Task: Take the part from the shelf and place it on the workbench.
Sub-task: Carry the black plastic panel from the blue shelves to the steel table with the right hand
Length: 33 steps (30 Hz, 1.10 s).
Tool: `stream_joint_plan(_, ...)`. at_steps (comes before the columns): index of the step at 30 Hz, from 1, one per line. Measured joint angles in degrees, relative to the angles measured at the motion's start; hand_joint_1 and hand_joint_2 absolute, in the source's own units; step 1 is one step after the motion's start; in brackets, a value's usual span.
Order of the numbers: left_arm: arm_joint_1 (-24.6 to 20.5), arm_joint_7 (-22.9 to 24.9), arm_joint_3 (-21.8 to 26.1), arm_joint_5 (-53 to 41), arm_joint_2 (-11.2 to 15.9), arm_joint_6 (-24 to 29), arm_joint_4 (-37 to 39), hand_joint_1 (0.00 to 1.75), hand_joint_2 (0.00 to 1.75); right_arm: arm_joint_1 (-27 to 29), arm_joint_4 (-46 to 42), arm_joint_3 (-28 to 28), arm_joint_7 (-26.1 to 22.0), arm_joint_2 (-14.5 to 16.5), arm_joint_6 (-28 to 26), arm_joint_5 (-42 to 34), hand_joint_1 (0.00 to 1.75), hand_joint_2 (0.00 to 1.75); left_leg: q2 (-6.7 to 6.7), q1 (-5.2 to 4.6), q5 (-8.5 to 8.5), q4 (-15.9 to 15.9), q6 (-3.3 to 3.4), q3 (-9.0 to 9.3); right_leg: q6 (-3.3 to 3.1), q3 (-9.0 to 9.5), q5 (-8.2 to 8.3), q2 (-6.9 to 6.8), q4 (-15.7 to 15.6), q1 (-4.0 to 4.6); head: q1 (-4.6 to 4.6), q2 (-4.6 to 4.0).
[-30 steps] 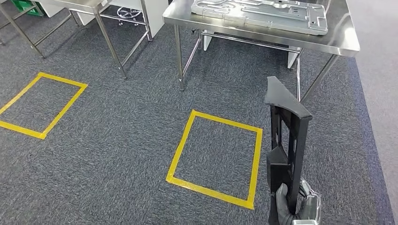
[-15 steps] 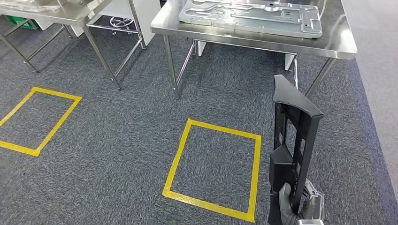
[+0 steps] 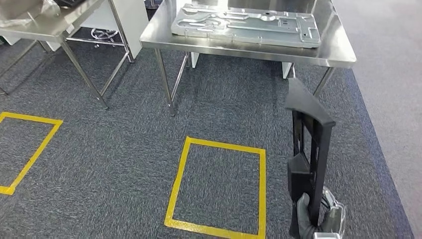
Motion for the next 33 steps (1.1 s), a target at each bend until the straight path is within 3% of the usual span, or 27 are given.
stream_joint_plan(2,0.1,0.0,0.1,-0.1,0.0,0.0,0.0,0.00,0.00,-0.2,0.0,0.0,0.5,0.0,-0.6,0.7,1.75,1.75,0.26,-0.01,-0.79,0.0,-0.01,0.54,0.31,-4.44,-2.48,-0.47,5.1,-0.24,0.04,0.00)
stream_joint_plan(3,0.2,0.0,0.1,-0.2,0.0,-0.1,0.0,0.00,0.00,-0.2,0.0,0.0,0.9,0.0,-0.9,1.2,1.75,1.75,0.34,-0.01,-1.26,0.0,-0.06,0.97,0.46,-5.79,-2.75,-0.55,5.7,-0.35,0.05,0.00)
stream_joint_plan(4,0.2,0.0,0.1,-0.2,0.0,-0.1,0.0,0.00,0.00,-0.2,0.0,0.1,1.2,0.0,-1.4,1.7,1.75,1.75,0.41,0.00,-1.75,0.0,-0.13,1.54,0.58,-6.20,-1.84,-0.62,4.5,-0.44,0.07,0.00)
stream_joint_plan(6,0.3,0.0,0.2,-0.4,0.0,-0.2,0.0,0.00,0.00,-0.2,0.0,0.2,1.8,0.0,-2.3,2.5,1.75,1.75,0.55,0.03,-2.84,0.0,-0.37,2.79,0.52,-4.90,3.17,-0.89,-1.6,-0.47,0.08,0.00)
stream_joint_plan(8,0.2,0.0,0.3,-0.5,0.0,-0.2,0.0,0.00,0.00,-0.3,0.2,0.4,2.1,0.0,-3.1,2.9,1.75,1.75,0.66,-0.04,-3.80,-0.2,-0.91,3.68,0.01,-3.98,6.63,-1.32,-6.1,-0.14,0.08,0.01)
stream_joint_plan(9,0.2,0.0,0.4,-0.6,0.1,-0.2,0.0,0.00,0.00,-0.4,0.2,0.4,2.3,0.0,-3.5,3.1,1.75,1.75,0.74,-0.09,-4.10,-0.3,-1.28,4.20,-0.42,-3.89,7.16,-1.45,-6.9,0.00,0.10,0.01)
stream_joint_plan(12,0.0,0.1,0.4,-1.0,0.3,-0.2,0.0,0.00,0.00,-0.6,0.3,0.6,3.4,0.0,-5.4,3.5,1.75,1.75,0.88,-0.20,-3.98,0.9,-2.20,4.97,-1.70,-2.47,6.40,-1.13,-7.8,-0.14,0.16,0.01)
stream_joint_plan(14,-0.2,0.1,0.5,-1.3,0.4,-0.2,0.0,0.00,0.00,-1.1,0.3,0.6,4.7,0.0,-7.1,3.8,1.75,1.75,0.89,-0.11,-4.30,5.9,-2.65,2.32,-2.33,-0.81,5.67,-1.01,-8.3,-0.35,0.01,0.01)
stream_joint_plan(17,-0.2,0.2,0.5,-1.9,0.6,-0.3,0.0,0.00,0.00,-2.3,0.3,0.4,7.2,-0.1,-8.8,1.9,1.75,1.75,0.90,0.02,-8.43,15.3,-3.12,-5.01,-2.63,1.14,4.05,-0.73,-8.5,-0.38,-0.12,0.00)
stream_joint_plan(18,-0.1,0.3,0.5,-2.2,0.6,-0.3,0.0,0.00,0.00,-2.9,0.3,0.2,7.9,-0.2,-9.2,0.5,1.75,1.75,0.90,0.03,-9.55,16.3,-3.13,-6.79,-2.60,1.91,3.41,-0.55,-8.5,-0.39,-0.13,0.00)
stream_joint_plan(19,-0.1,0.3,0.5,-2.4,0.7,-0.3,0.0,0.00,0.00,-3.5,0.3,-0.1,8.5,-0.3,-9.5,-0.8,1.75,1.75,0.90,0.04,-9.56,15.5,-3.08,-7.77,-2.51,2.81,2.72,-0.40,-8.5,-0.40,-0.12,0.00)
stream_joint_plan(20,-0.1,0.3,0.5,-2.5,0.8,-0.3,0.0,0.00,0.00,-4.1,0.2,-0.6,8.9,-0.5,-9.8,-2.0,1.75,1.75,0.90,0.03,-8.13,13.1,-2.93,-8.05,-2.40,3.81,1.96,-0.30,-8.6,-0.41,-0.13,0.00)
stream_joint_plan(23,0.0,0.3,0.5,-2.8,1.0,-0.4,0.0,0.00,0.00,-6.0,-0.3,-1.8,9.3,-1.1,-10.5,-3.8,1.75,1.75,0.94,-0.35,0.84,4.7,-2.00,-7.31,-1.72,6.22,-0.27,-0.06,-8.6,-0.37,-0.08,0.00)
stream_joint_plan(24,0.0,0.3,0.5,-2.8,1.0,-0.4,0.0,0.00,0.00,-6.4,-0.4,-2.1,9.3,-1.3,-10.5,-4.0,1.75,1.75,0.95,-0.58,2.51,3.6,-1.66,-7.08,-1.34,6.77,-0.77,0.04,-8.8,-0.38,-0.05,0.00)
stream_joint_plan(26,-0.2,0.3,0.5,-2.8,1.1,-0.4,0.0,0.00,0.00,-6.9,-0.8,-2.6,9.4,-1.6,-10.5,-4.1,1.75,1.75,0.89,-0.79,2.35,2.9,-0.89,-6.07,-0.39,7.31,-0.42,0.12,-8.4,-0.38,-0.06,0.00)
stream_joint_plan(28,-0.4,0.3,0.5,-2.8,1.1,-0.4,0.0,0.00,0.00,-7.3,-1.1,-2.7,9.4,-1.9,-10.6,-4.1,1.75,1.75,0.81,-0.63,2.16,1.4,-0.09,-4.29,0.33,6.13,1.12,-0.12,-5.2,-0.46,0.04,0.00)
stream_joint_plan(30,-0.6,0.2,0.5,-2.9,1.1,-0.5,0.0,0.00,0.00,-7.7,-1.2,-2.9,9.2,-2.2,-11.3,-4.4,1.75,1.75,0.77,-0.43,1.61,0.1,0.44,-2.27,0.66,2.08,0.93,-0.35,0.9,-0.54,0.18,0.00)
stream_joint_plan(32,-0.6,0.2,0.5,-3.3,1.1,-0.5,0.0,0.00,0.00,-8.3,-1.3,-3.4,9.6,-2.6,-13.0,-5.1,1.75,1.75,0.67,-0.37,0.56,-0.6,0.62,-0.46,0.97,-2.70,-2.30,-0.43,5.6,-0.58,0.23,0.00)
stream_joint_plan(33,-0.6,0.3,0.4,-3.6,1.1,-0.6,0.0,0.00,0.00,-9.0,-1.3,-3.9,10.1,-3.1,-14.2,-5.6,1.75,1.75,0.62,-0.37,-0.12,-0.8,0.58,0.52,1.12,-4.46,-4.04,-0.48,6.1,-0.61,0.24,0.00)
